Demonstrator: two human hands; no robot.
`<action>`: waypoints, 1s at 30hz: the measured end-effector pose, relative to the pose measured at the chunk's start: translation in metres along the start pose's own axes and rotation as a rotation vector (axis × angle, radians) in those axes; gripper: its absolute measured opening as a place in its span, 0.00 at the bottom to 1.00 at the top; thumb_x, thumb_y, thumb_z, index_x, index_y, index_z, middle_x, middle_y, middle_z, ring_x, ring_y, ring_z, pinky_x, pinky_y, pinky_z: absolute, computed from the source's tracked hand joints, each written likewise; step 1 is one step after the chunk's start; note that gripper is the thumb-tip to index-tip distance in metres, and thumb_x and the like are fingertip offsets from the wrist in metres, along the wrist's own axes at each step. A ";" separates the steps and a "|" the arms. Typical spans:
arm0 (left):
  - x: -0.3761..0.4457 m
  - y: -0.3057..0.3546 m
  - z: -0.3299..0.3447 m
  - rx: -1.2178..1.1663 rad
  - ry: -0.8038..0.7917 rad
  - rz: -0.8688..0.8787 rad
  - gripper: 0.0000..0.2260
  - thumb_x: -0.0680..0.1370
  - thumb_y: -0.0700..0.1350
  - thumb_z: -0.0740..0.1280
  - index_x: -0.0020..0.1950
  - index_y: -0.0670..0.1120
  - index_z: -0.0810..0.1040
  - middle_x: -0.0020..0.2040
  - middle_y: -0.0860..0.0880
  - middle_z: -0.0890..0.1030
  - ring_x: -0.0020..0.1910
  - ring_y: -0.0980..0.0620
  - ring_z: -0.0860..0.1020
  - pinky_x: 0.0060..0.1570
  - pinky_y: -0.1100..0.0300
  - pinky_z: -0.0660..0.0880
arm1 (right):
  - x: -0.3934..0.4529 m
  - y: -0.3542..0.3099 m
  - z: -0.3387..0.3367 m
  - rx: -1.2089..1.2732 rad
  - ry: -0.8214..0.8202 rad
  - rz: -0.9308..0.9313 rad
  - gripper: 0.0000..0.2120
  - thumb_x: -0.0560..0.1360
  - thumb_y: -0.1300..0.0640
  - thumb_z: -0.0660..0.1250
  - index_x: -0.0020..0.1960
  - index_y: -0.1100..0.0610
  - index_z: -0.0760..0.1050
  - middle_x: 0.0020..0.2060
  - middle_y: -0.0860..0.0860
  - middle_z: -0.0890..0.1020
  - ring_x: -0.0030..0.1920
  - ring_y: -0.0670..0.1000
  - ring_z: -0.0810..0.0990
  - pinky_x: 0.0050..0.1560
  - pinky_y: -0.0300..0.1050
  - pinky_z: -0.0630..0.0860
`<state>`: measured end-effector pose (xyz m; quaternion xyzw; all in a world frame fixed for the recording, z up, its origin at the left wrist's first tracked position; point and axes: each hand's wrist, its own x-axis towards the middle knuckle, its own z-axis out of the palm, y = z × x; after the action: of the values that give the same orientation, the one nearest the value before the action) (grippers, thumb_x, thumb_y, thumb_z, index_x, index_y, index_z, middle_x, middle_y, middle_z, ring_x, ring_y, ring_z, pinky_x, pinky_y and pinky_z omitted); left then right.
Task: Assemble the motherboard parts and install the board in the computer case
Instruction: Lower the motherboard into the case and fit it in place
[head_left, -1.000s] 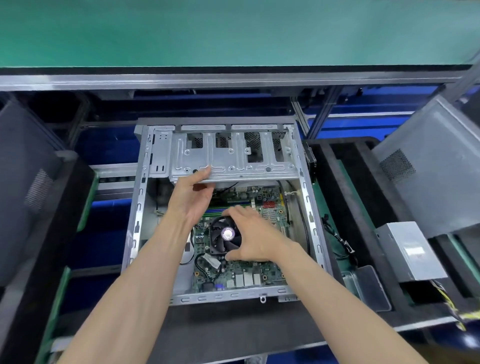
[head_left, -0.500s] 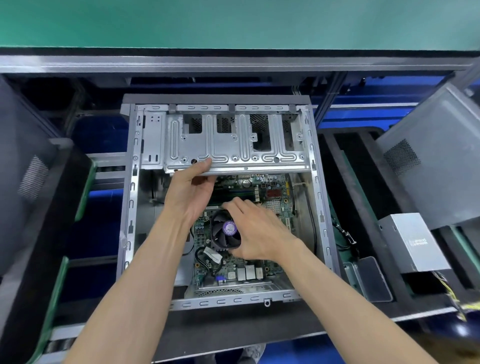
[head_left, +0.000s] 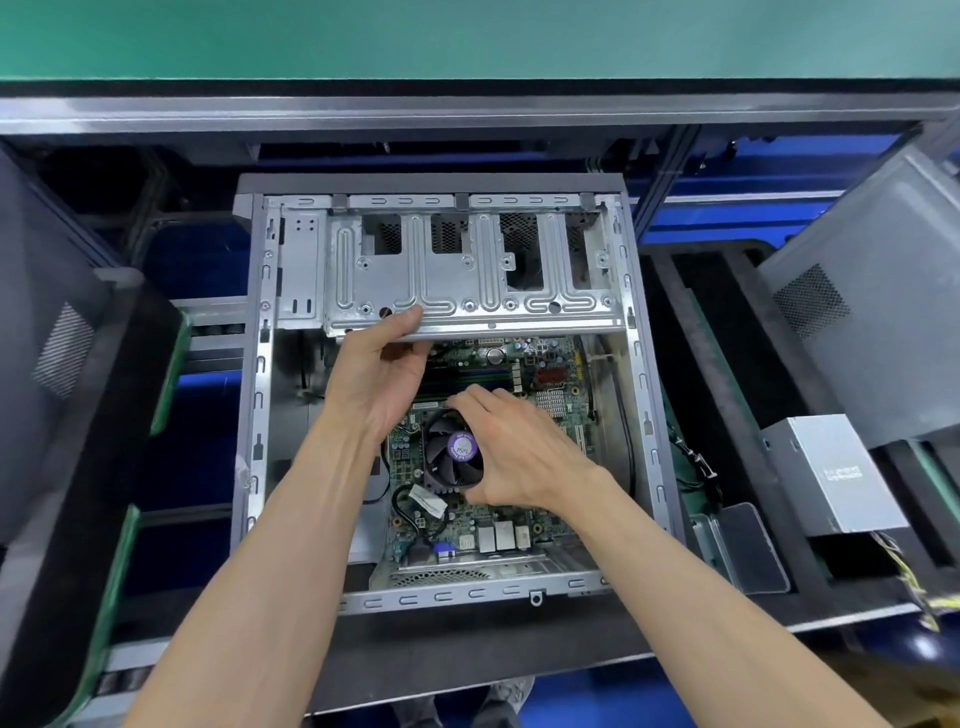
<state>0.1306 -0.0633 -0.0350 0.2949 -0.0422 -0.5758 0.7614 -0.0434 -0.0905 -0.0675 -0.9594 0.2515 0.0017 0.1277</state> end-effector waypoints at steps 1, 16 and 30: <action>0.000 0.000 0.000 0.002 -0.001 -0.001 0.14 0.75 0.29 0.65 0.34 0.39 0.84 0.36 0.46 0.82 0.39 0.51 0.83 0.49 0.61 0.79 | 0.000 0.000 0.000 0.000 0.000 0.002 0.40 0.60 0.41 0.78 0.65 0.55 0.67 0.54 0.49 0.74 0.46 0.52 0.73 0.40 0.49 0.74; 0.002 0.001 0.001 -0.003 0.034 -0.018 0.15 0.76 0.28 0.64 0.34 0.38 0.84 0.36 0.45 0.82 0.40 0.50 0.83 0.56 0.59 0.79 | -0.006 -0.002 -0.012 -0.038 -0.035 0.006 0.37 0.59 0.44 0.78 0.61 0.57 0.67 0.52 0.51 0.72 0.44 0.53 0.72 0.37 0.49 0.74; 0.004 0.002 -0.002 -0.010 0.028 -0.028 0.12 0.75 0.28 0.65 0.36 0.37 0.84 0.38 0.44 0.82 0.42 0.49 0.82 0.58 0.58 0.79 | -0.006 -0.005 -0.012 -0.058 -0.034 0.011 0.35 0.60 0.46 0.77 0.60 0.58 0.67 0.51 0.51 0.72 0.44 0.53 0.71 0.37 0.46 0.67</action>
<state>0.1342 -0.0659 -0.0371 0.2997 -0.0247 -0.5825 0.7552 -0.0472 -0.0861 -0.0545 -0.9611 0.2547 0.0259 0.1042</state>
